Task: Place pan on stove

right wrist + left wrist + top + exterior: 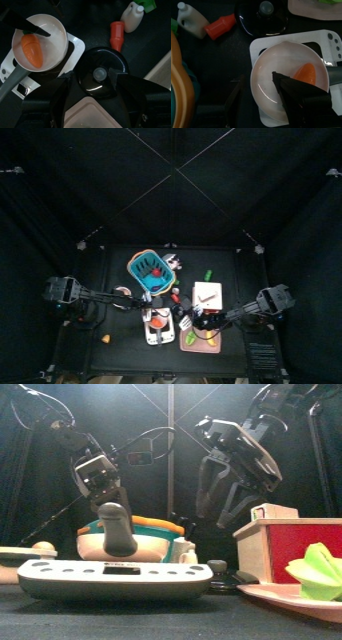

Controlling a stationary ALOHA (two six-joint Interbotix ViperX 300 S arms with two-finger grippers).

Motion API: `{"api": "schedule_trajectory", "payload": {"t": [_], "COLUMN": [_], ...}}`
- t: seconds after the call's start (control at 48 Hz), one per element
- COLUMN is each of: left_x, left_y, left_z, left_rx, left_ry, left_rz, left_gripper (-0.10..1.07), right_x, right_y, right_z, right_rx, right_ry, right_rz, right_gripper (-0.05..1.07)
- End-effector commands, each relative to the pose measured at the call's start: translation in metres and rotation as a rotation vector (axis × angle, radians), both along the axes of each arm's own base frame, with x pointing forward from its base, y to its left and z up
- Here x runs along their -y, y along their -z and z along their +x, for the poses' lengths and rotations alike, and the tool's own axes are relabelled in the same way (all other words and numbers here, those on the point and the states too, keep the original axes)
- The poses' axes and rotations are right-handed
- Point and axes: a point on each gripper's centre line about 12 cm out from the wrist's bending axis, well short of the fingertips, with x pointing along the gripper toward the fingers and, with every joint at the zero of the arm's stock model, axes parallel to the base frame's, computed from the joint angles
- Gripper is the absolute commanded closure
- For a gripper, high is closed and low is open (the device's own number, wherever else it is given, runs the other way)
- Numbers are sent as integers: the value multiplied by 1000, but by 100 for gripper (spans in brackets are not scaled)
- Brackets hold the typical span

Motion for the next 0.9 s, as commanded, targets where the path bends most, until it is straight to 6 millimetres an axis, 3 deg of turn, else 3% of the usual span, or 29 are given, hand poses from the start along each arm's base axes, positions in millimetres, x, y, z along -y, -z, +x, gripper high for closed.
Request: {"api": "schedule_trajectory", "payload": {"t": [0.0,0.354,0.583,0.875], "left_x": [1,3,1,-1], "left_y": [-11,-42,-42,-60], "left_z": [3,-17,-41,-62], "left_rx": [44,228,256,338], "left_ry": [-8,-67,-89,-86], "left_rz": [-16,-116,-137,-139], "left_gripper": [12,12,13,13], "right_x": [-1,-1,-2,-6], "right_y": [-13,-14,-20,-28], "right_z": [3,4,9,23], "right_rx": [37,38,58,107], "right_ry": [-1,-8,-16,-80], "right_rz": [10,6,5,-35], "right_gripper": [11,11,11,11]}}
